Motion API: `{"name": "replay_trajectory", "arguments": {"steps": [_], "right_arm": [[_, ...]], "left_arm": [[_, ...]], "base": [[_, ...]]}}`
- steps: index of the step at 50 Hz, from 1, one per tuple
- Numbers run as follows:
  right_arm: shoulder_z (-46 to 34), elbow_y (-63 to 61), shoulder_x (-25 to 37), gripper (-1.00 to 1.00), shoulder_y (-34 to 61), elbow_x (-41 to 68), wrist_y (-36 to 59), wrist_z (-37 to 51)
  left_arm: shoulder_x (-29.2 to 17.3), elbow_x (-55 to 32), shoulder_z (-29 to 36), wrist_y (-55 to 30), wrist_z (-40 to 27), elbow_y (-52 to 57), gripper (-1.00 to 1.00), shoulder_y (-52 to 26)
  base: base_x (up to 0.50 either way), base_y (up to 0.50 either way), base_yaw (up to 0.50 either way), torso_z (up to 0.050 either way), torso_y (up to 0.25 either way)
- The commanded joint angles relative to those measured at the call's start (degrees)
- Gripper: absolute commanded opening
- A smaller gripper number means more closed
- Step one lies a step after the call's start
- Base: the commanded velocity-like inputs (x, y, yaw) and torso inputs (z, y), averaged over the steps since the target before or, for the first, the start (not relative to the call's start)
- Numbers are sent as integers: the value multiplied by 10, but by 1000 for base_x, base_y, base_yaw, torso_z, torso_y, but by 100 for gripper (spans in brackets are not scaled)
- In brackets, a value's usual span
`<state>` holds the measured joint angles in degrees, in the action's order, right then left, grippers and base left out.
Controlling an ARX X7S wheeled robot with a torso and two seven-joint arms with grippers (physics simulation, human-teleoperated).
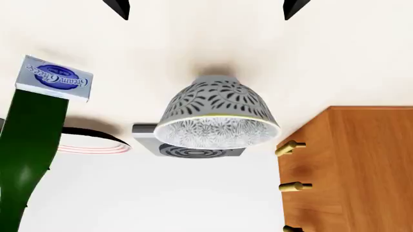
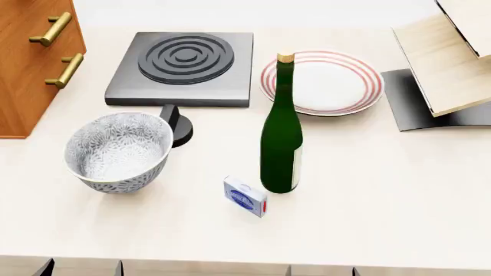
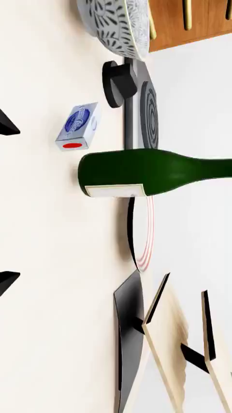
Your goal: Pick up the akita bowl and put it on the plate.
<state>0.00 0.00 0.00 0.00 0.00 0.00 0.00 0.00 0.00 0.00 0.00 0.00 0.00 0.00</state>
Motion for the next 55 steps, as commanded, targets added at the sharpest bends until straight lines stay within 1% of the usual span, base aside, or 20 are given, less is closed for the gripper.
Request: {"name": "replay_trajectory", "arguments": {"steps": [1,2,3,12,14,22,26,30,31,32,34,36,37,38,39,55], "right_arm": [[-28,-1,23,100,0,22,0,28],[-31,1,24,100,-1,16,-11,35],[-33,-3,26,100,-2,28,-1,26],[-41,-30,36,100,-20,31,-20,44],[-34,-84,40,100,-47,39,-27,49],[-21,-231,57,100,-127,56,-50,62],[-18,-276,61,100,-152,61,-63,68],[-19,-307,67,100,-180,66,-96,67],[-19,-320,68,100,-186,65,-92,70],[-13,-360,71,100,-210,64,-107,74],[-9,-379,71,100,-223,61,-115,79],[-7,-387,74,100,-233,71,-132,79],[1,-369,62,100,-295,59,-218,68],[1,-366,63,100,-297,61,-304,68],[1,-365,64,100,-297,61,-310,69],[-10,-363,75,100,-296,59,-311,80]], "left_arm": [[-5,0,7,-3,-7,3,100,1],[-10,-12,11,-8,-5,5,100,1],[-11,-8,13,-3,-16,7,100,3],[-26,-19,31,-1,-37,46,100,22],[-28,-17,30,11,-47,99,100,49],[-42,-19,32,30,-66,246,100,128],[-47,-13,36,49,-74,286,100,151],[-51,-9,37,83,-82,324,100,180],[-52,3,37,86,-87,337,100,188],[-53,17,35,107,-94,389,100,221],[-57,24,36,117,-96,419,100,240],[-54,37,33,134,-108,428,100,251],[-64,64,30,220,-127,404,100,308],[-65,66,31,306,-129,399,100,312],[-66,66,31,331,-130,398,100,312],[-77,68,39,333,-142,395,100,309]], "base": [[0,0,0,0,0],[0,0,0,0,0],[0,0,0,0,0],[0,0,0,0,0],[0,0,0,0,0],[0,0,0,0,0],[0,0,0,0,0],[0,0,0,0,0],[0,0,0,0,0],[0,0,0,0,0],[0,0,0,0,0],[0,0,0,0,0],[0,0,0,0,0],[0,0,0,0,0],[0,0,0,0,0],[0,0,0,0,0]]}}
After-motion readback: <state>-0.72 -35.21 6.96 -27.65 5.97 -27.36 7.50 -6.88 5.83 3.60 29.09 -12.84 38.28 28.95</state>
